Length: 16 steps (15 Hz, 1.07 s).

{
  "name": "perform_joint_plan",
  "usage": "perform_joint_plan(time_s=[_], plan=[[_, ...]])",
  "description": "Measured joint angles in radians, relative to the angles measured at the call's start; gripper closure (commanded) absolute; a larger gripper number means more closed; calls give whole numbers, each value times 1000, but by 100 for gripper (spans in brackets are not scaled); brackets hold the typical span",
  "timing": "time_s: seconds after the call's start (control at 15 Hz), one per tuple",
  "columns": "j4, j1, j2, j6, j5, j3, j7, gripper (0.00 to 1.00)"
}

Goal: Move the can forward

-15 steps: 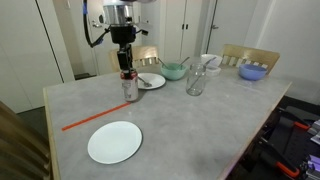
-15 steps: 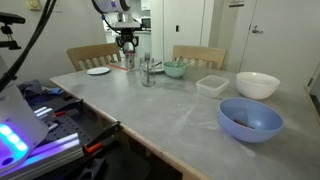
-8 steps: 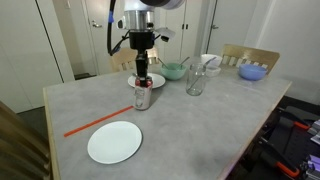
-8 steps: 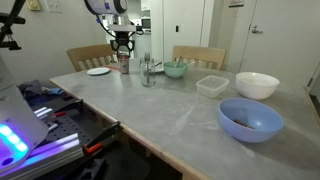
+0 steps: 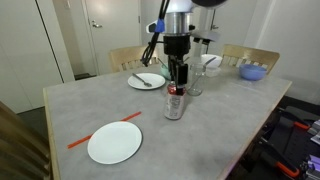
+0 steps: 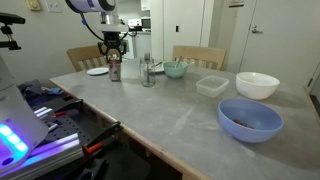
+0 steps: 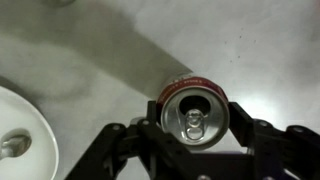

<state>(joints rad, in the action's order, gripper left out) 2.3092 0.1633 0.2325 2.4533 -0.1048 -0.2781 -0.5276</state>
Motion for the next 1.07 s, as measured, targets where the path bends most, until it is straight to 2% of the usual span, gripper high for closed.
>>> perform_joint_plan(time_s=[0.2,0.4,0.73,1.07], plan=[[117,0,-83,25,29,-6,-90,55],[150,8,-110,31,35,-18,-174,55],[124,57,-109,27,28,-38,-251,55],[22,114,-60,-15,-45,-51,-254,55]])
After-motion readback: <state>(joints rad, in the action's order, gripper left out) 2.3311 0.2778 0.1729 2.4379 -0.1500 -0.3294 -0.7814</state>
